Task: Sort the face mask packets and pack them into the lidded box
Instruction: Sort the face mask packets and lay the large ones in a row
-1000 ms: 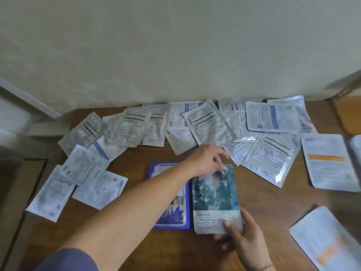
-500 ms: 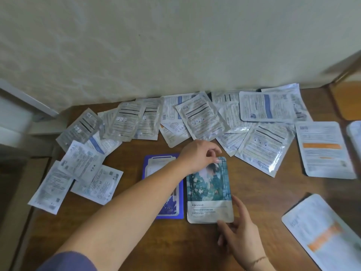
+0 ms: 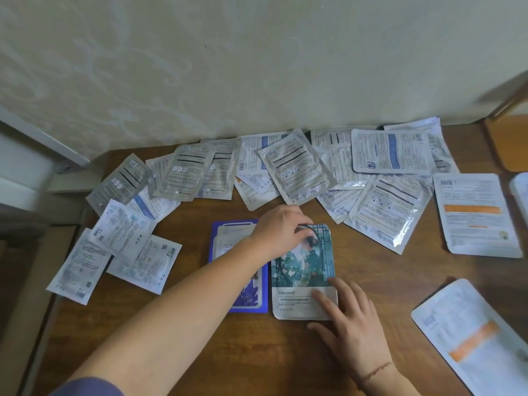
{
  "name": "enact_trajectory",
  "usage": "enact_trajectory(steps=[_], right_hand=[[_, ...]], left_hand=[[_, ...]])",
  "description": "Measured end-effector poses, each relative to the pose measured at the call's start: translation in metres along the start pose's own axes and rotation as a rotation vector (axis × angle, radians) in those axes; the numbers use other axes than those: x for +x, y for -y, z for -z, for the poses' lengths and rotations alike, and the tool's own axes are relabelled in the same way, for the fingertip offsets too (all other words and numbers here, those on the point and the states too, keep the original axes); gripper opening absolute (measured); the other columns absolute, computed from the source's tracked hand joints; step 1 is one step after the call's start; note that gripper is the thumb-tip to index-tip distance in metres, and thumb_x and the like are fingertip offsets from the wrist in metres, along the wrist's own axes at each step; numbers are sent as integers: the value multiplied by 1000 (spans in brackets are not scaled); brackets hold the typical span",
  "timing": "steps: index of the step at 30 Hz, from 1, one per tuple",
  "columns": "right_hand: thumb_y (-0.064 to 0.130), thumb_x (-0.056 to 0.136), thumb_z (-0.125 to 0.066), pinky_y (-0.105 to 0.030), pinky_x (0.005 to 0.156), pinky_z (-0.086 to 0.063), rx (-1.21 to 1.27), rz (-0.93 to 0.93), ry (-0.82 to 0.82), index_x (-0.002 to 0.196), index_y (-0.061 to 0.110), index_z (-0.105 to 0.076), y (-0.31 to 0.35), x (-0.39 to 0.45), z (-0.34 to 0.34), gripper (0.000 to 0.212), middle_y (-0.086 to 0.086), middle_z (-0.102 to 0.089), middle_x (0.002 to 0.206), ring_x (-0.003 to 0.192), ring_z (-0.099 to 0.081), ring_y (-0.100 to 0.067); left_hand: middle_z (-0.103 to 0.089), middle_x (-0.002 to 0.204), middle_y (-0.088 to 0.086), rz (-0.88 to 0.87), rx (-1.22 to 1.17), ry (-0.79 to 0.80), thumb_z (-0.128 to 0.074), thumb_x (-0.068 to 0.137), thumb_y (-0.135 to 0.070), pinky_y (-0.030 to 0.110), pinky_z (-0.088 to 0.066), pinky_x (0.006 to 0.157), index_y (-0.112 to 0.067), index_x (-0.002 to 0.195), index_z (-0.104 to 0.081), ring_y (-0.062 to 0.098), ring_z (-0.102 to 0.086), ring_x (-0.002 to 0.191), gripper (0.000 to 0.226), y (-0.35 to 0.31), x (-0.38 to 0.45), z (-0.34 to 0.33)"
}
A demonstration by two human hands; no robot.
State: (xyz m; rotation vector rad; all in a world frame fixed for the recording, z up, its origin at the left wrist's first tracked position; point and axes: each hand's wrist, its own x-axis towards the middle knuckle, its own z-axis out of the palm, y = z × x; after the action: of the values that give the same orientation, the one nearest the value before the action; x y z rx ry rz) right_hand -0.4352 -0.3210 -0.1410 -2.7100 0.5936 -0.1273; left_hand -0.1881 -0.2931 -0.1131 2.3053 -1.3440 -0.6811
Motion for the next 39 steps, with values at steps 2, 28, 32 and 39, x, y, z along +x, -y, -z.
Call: enact_trajectory(steps=[2, 28, 32, 39], right_hand=[[56, 82, -49, -50, 82, -54, -28, 74, 1, 117, 27, -57, -5, 3, -6, 46, -10, -58, 130, 115, -48, -34], [65, 88, -42, -48, 88, -43, -50, 171, -170, 113, 27, -61, -9, 44, 4, 49, -7, -69, 117, 107, -59, -31], [59, 93, -32, -54, 100, -40, -34, -3, -41, 118, 23, -66, -12, 117, 30, 56, -10, -53, 139, 127, -44, -37], [73, 81, 9, -55, 118, 5, -257, 43, 365, 150, 46, -2, -35, 234, 31, 74, 10, 13, 162, 147, 20, -21]], left_hand=[[-67, 107, -1, 7, 10, -29, -64, 93, -31, 37, -50, 85, -18, 116, -72, 18, -58, 104, 27, 0, -2, -2], [-65, 114, 2, -8, 54, -297, -63, 93, -29, 36, -46, 95, -11, 117, -70, 22, -55, 109, 30, 46, -19, 39], [-63, 124, -5, 186, 93, -397, -62, 94, -29, 24, -37, 103, -18, 122, -67, 13, -52, 118, 31, 83, -39, 59], [-45, 148, -5, 170, 86, -252, -60, 95, -34, 30, -20, 117, -21, 131, -61, 15, -33, 139, 38, 62, -3, 47]])
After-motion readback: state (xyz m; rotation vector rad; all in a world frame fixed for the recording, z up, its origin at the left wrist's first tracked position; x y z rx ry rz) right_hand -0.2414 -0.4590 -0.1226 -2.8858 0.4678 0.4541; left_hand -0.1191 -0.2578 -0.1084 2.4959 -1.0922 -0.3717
